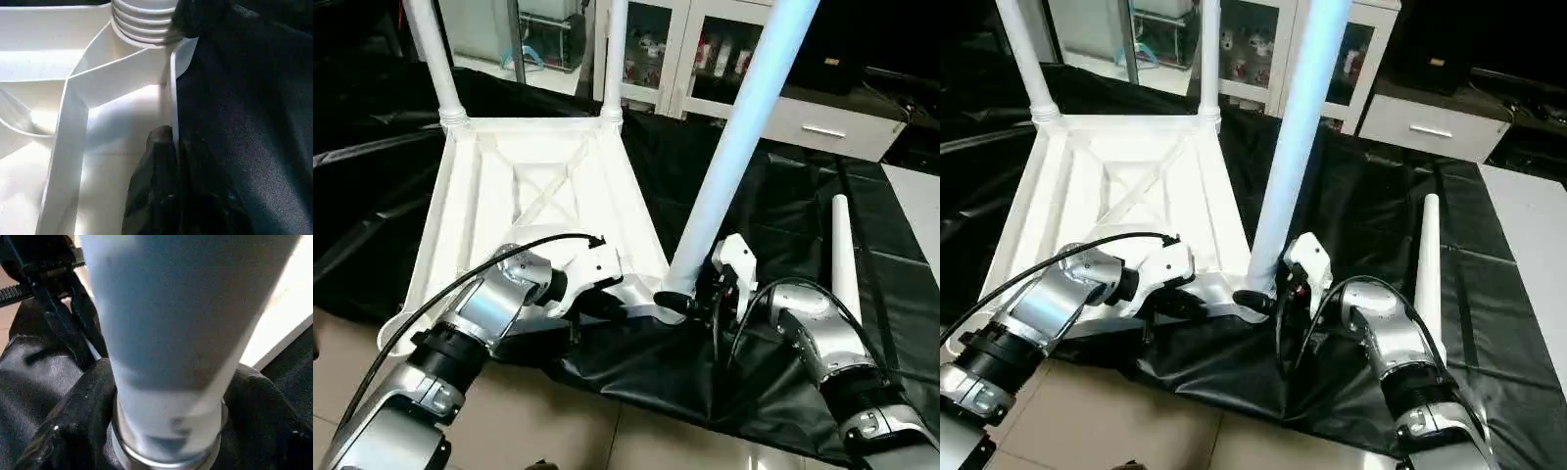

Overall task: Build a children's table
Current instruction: Rotate leg to tighten

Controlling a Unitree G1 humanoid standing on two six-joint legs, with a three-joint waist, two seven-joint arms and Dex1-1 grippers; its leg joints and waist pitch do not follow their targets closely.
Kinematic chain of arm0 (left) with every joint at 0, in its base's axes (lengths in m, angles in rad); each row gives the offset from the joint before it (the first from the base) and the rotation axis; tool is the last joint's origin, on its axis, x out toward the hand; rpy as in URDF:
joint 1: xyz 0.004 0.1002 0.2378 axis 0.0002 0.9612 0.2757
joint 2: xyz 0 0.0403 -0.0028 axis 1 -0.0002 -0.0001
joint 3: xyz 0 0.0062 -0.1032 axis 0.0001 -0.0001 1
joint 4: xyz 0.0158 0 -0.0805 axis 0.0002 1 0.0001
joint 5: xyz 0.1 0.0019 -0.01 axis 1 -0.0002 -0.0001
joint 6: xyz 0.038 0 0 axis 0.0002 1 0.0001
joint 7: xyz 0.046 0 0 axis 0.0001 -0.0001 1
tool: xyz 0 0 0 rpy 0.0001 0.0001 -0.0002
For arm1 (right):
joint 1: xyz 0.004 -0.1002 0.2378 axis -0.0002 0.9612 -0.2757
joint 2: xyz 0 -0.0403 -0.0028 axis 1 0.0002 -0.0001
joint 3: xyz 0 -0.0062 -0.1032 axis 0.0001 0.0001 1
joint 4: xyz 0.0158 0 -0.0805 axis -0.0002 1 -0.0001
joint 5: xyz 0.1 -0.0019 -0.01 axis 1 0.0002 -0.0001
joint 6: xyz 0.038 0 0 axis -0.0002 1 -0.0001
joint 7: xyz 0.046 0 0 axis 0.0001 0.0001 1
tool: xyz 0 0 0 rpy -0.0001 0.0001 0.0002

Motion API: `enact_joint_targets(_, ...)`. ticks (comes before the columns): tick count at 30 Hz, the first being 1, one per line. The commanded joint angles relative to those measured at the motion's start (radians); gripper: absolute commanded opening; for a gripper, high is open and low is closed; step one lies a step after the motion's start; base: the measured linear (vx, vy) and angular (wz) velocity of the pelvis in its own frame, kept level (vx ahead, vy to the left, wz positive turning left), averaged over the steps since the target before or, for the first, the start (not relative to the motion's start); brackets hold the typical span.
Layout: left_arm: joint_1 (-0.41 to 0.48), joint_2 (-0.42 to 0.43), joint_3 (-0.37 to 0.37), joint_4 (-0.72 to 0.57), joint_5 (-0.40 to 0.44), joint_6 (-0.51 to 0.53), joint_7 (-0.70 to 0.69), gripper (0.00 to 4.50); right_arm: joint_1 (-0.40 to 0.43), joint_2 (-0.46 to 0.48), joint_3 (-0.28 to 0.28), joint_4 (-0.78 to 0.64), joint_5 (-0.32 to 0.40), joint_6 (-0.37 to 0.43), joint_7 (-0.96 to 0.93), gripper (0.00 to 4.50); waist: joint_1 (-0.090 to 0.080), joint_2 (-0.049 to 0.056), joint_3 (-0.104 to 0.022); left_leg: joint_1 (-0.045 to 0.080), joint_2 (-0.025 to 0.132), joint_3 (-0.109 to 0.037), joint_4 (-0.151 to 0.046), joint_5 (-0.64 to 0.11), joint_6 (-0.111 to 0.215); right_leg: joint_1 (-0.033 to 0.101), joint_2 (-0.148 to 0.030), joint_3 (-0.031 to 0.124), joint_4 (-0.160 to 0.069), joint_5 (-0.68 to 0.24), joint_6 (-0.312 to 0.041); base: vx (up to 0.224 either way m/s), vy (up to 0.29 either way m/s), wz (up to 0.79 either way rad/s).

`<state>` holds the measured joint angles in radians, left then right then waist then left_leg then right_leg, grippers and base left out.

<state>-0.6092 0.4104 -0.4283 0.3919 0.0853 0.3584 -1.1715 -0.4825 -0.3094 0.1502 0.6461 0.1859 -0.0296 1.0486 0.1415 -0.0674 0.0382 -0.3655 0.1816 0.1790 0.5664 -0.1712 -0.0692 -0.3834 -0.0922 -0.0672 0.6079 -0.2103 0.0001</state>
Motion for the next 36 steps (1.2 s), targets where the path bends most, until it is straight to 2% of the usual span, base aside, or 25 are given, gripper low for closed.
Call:
enact_joint_targets(1, 0.038, -0.002, -0.079, 0.018, 0.03, 0.022, -0.041, 0.0, -0.018, -0.02, 0.001, 0.025, -0.028, -0.016, -0.004, 2.99, -0.008, 0.005, -0.048, 0.015, 0.055, -0.013, -0.068, -0.185, 0.046, 0.037, -0.063, 0.046, -0.059, -0.06, -0.237, 0.0, 0.0, 0.0)
enact_joint_targets(4, 0.039, 0.001, -0.08, 0.017, 0.031, 0.023, -0.044, 0.0, -0.022, -0.019, 0.001, 0.035, -0.03, -0.023, 0.001, 2.78, -0.008, 0.004, -0.049, 0.016, 0.056, -0.012, -0.068, -0.192, 0.044, 0.037, -0.064, 0.046, -0.06, -0.064, -0.239, 0.0, 0.0, 0.0)
enact_joint_targets(6, 0.039, 0.004, -0.082, 0.019, 0.034, 0.021, -0.044, 0.0, -0.024, -0.021, 0.004, 0.04, -0.035, -0.029, 0.002, 2.76, -0.008, 0.007, -0.049, 0.016, 0.055, -0.013, -0.068, -0.195, 0.043, 0.037, -0.064, 0.046, -0.059, -0.066, -0.24, 0.0, 0.0, 0.0)
enact_joint_targets(10, 0.04, 0.008, -0.086, 0.02, 0.039, 0.023, -0.046, 0.0, -0.025, -0.025, 0.009, 0.05, -0.045, -0.036, 0.002, 2.71, -0.009, 0.004, -0.049, 0.016, 0.055, -0.013, -0.068, -0.2, 0.041, 0.038, -0.064, 0.047, -0.061, -0.076, -0.237, 0.0, 0.0, 0.0)
enact_joint_targets(14, 0.034, -0.017, -0.065, 0.044, 0.04, 0.031, 0.006, 0.0, -0.032, 0.003, -0.014, 0.095, -0.063, -0.028, -0.115, 2.69, -0.011, 0.005, -0.045, 0.016, 0.055, -0.013, -0.071, -0.222, 0.031, 0.035, -0.064, 0.048, -0.064, -0.106, -0.234, 0.0, 0.0, 0.0)
enact_joint_targets(15, 0.017, -0.062, -0.026, 0.091, 0.035, 0.036, 0.091, 0.0, -0.04, 0.031, -0.036, 0.126, -0.068, -0.023, -0.218, 2.69, -0.015, 0.006, -0.038, 0.02, 0.055, -0.014, -0.078, -0.287, 0.01, 0.029, -0.066, 0.049, -0.075, -0.208, -0.216, 0.0, 0.0, 0.0)
enact_joint_targets(17, -0.043, -0.181, 0.082, 0.228, 0.013, 0.064, 0.321, 0.0, -0.058, 0.109, -0.104, 0.189, -0.05, 0.004, -0.451, 2.69, -0.018, 0.001, -0.034, 0.026, 0.053, -0.013, -0.08, -0.336, -0.017, 0.022, -0.066, 0.051, -0.084, -0.296, -0.201, -0.028, -0.001, 0.0)
enact_joint_targets(18, -0.081, -0.238, 0.13, 0.305, 0.004, 0.067, 0.44, 0.0, -0.071, 0.155, -0.14, 0.219, -0.034, 0.017, -0.571, 2.69, -0.02, 0.0, -0.036, 0.033, 0.051, -0.022, -0.08, -0.392, -0.046, 0.019, -0.073, 0.049, -0.094, -0.43, -0.165, -0.057, -0.002, 0.01)
enact_joint_targets(20, -0.137, -0.303, 0.184, 0.397, -0.013, 0.053, 0.582, 0.0, -0.104, 0.217, -0.19, 0.268, -0.009, 0.033, -0.742, 2.69, -0.023, -0.001, -0.039, 0.027, 0.05, -0.028, -0.083, -0.397, -0.055, 0.02, -0.074, 0.046, -0.098, -0.456, -0.141, -0.064, 0.011, -0.06)
enact_joint_targets(21, -0.146, -0.312, 0.191, 0.41, -0.015, 0.049, 0.602, 0.0, -0.111, 0.227, -0.198, 0.277, -0.005, 0.033, -0.769, 2.69, -0.028, 0.001, -0.041, 0.027, 0.049, -0.029, -0.083, -0.404, -0.055, 0.018, -0.073, 0.046, -0.1, -0.45, -0.127, -0.058, 0.015, -0.07)
enact_joint_targets(22, -0.158, -0.324, 0.201, 0.428, -0.019, 0.044, 0.63, 0.0, -0.121, 0.24, -0.209, 0.29, 0.002, 0.033, -0.806, 2.68, -0.031, -0.002, -0.041, 0.024, 0.047, -0.027, -0.081, -0.395, -0.039, 0.017, -0.073, 0.047, -0.102, -0.429, -0.122, 0.0, 0.0, 0.0)
enact_joint_targets(24, -0.214, -0.375, 0.232, 0.507, -0.032, 0.015, 0.736, 0.0, -0.176, 0.303, -0.263, 0.359, 0.045, 0.018, -0.966, 2.68, -0.034, 0.008, -0.043, 0.023, 0.046, -0.027, -0.081, -0.381, -0.028, 0.015, -0.073, 0.05, -0.1, -0.399, -0.125, 0.0, 0.0, 0.0)
enact_joint_targets(25, -0.236, -0.396, 0.23, 0.536, -0.029, -0.009, 0.764, 0.0, -0.204, 0.328, -0.271, 0.389, 0.051, 0.001, -1.018, 2.68, -0.037, 0.003, -0.045, 0.02, 0.045, -0.025, -0.081, -0.369, -0.024, 0.017, -0.069, 0.048, -0.099, -0.377, -0.122, 0.0, 0.0, 0.0)
enact_joint_targets(26, -0.241, -0.402, 0.228, 0.543, -0.029, -0.015, 0.766, 0.0, -0.213, 0.334, -0.27, 0.396, 0.051, -0.004, -1.028, 2.68, -0.035, 0.004, -0.046, 0.019, 0.044, -0.024, -0.08, -0.356, -0.02, 0.017, -0.069, 0.048, -0.098, -0.358, -0.122, 0.0, 0.0, 0.0)
enact_joint_targets(27, -0.259, -0.425, 0.232, 0.575, -0.023, -0.037, 0.767, 0.0, -0.237, 0.351, -0.271, 0.416, 0.036, -0.022, -1.055, 2.68, -0.034, 0.005, -0.047, 0.017, 0.045, -0.02, -0.078, -0.323, -0.011, 0.017, -0.067, 0.05, -0.093, -0.291, -0.133, 0.0, 0.0, 0.0)
enact_joint_targets(29, -0.265, -0.432, 0.226, 0.587, -0.012, -0.05, 0.756, 0.0, -0.249, 0.356, -0.274, 0.423, 0.026, -0.027, -1.065, 2.68, -0.032, 0.004, -0.05, 0.016, 0.047, -0.019, -0.076, -0.293, -0.001, 0.021, -0.065, 0.05, -0.086, -0.229, -0.144, 0.0, 0.0, 0.0)
enact_joint_targets(31, -0.274, -0.441, 0.217, 0.612, 0.002, -0.07, 0.741, 0.0, -0.264, 0.363, -0.289, 0.431, 0.017, -0.034, -1.074, 2.68, -0.031, 0.005, -0.054, 0.01, 0.045, -0.015, -0.069, -0.214, 0.025, 0.029, -0.062, 0.049, -0.071, -0.092, -0.171, 0.025, -0.001, 0.01)
enact_joint_targets(32, -0.269, -0.44, 0.204, 0.614, 0.009, -0.08, 0.716, 0.0, -0.268, 0.357, -0.276, 0.43, -0.012, -0.043, -1.059, 2.68, -0.029, 0.007, -0.057, 0.01, 0.045, -0.014, -0.065, -0.172, 0.04, 0.032, -0.061, 0.048, -0.062, -0.018, -0.187, 0.0, 0.0, 0.0)
enact_joint_targets(34, -0.268, -0.439, 0.194, 0.621, 0.013, -0.089, 0.712, 0.0, -0.267, 0.354, -0.271, 0.429, -0.019, -0.059, -1.04, 2.68, -0.029, 0.006, -0.058, 0.006, 0.043, -0.012, -0.06, -0.119, 0.066, 0.038, -0.06, 0.046, -0.054, 0.065, -0.21, 0.0, 0.0, 0.0)
enact_joint_targets(36, -0.267, -0.438, 0.189, 0.625, 0.015, -0.096, 0.712, 0.0, -0.262, 0.358, -0.282, 0.423, -0.001, -0.075, -1.009, 2.68, -0.03, 0.007, -0.055, 0.008, 0.044, -0.011, -0.06, -0.132, 0.082, 0.039, -0.062, 0.045, -0.056, 0.055, -0.222, 0.0, 0.0, 0.0)
